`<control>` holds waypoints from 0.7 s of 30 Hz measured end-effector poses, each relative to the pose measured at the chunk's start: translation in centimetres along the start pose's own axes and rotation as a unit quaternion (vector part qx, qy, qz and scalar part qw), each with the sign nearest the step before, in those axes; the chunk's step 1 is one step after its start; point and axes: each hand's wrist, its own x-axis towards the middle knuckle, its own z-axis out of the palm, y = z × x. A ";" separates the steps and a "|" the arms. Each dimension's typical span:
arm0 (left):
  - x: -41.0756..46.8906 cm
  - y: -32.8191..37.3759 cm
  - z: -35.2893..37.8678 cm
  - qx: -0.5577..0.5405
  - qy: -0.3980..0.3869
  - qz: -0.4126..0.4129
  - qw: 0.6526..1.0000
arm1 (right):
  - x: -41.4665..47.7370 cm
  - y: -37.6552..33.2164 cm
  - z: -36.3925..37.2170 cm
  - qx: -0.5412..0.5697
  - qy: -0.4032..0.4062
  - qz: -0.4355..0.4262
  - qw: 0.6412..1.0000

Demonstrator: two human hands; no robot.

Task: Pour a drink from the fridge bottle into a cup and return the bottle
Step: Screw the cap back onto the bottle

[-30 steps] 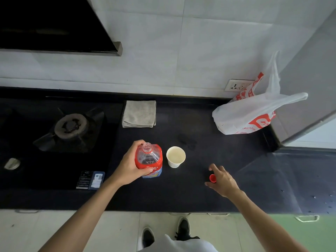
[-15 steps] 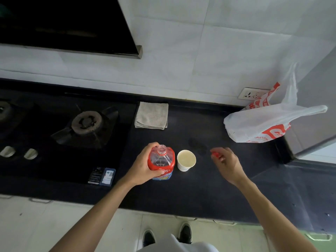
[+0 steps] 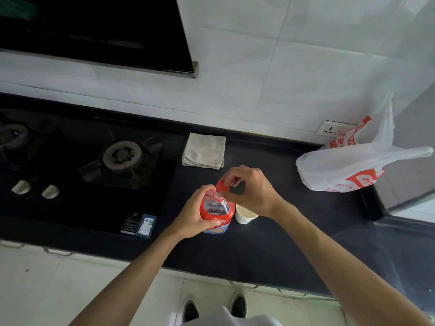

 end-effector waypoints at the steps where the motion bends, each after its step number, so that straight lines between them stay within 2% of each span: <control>1: 0.0 -0.2 0.0 0.000 0.001 -0.001 1.000 | 0.1 0.0 0.0 -0.002 -0.013 -0.004 1.000; 8: 0.0 -0.4 0.2 0.008 0.004 0.005 1.000 | 0.9 -0.3 -0.6 -0.102 -0.114 -0.061 0.986; 13: 0.1 -0.8 0.3 0.007 0.004 -0.002 1.000 | 1.6 -0.9 -0.9 -0.181 -0.152 -0.114 0.965; 21: 0.1 -1.1 0.3 0.019 0.006 -0.015 1.000 | 2.6 -2.2 -0.9 -0.295 -0.229 -0.193 0.907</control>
